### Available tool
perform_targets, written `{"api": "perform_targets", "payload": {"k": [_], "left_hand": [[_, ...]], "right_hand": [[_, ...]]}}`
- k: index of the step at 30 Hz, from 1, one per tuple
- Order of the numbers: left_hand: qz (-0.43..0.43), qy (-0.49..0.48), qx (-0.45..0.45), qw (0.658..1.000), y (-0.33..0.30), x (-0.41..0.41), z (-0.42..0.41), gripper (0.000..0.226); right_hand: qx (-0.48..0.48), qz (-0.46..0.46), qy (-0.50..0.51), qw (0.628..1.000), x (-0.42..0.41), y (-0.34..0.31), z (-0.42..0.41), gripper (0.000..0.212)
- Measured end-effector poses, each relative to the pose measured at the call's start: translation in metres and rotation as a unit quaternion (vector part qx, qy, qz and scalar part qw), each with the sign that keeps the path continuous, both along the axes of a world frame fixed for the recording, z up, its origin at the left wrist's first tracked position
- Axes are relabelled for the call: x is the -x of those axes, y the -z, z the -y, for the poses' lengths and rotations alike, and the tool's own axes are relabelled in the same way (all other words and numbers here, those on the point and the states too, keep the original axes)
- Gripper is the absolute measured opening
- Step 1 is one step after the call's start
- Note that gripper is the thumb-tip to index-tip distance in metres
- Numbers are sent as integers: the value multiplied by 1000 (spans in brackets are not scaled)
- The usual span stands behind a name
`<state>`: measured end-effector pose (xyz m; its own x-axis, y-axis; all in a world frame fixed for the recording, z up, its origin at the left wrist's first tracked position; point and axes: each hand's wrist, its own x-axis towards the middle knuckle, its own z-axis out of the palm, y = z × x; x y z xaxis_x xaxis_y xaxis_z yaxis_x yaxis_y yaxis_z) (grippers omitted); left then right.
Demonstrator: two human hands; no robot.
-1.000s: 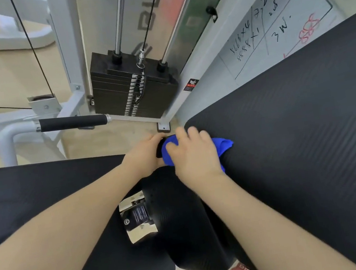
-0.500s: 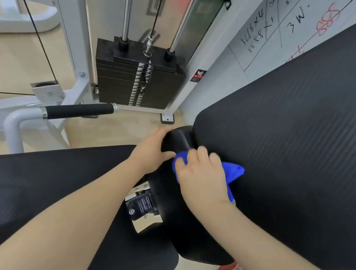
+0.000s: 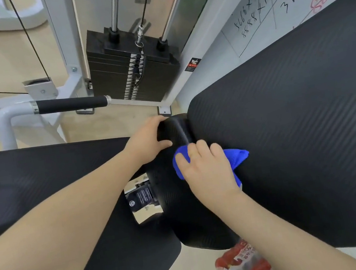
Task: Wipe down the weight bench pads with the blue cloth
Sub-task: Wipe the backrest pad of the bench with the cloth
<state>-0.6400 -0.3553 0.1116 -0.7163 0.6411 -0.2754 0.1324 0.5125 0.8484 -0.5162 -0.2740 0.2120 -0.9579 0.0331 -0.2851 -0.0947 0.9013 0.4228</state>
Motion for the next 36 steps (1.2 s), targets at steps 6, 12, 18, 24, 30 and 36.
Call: {"api": "perform_targets", "payload": {"k": [6,12,18,24,30,36], "left_hand": [[6,-11,-15,1000,-1,-3,0,62],[16,-22,2,1000,1,-3,-1,63],[-106,92,137,981,-18,-36,1,91],[-385,158,132,899,-19,-46,14,71],[-293,190,211,913,-40,-47,11,71],[-243,150,241,928,-54,-67,-4,77]], "right_hand": [[-7,-52,-15,999,19,0,-5,26],[40,-19,51,998,35,5,0,32],[59,17,63,996,-53,-5,-4,26],[72,-30,49,996,3,-4,0,26],[58,-3,99,993,-54,-3,6,24],[72,46,40,995,-95,-7,2,18]]}}
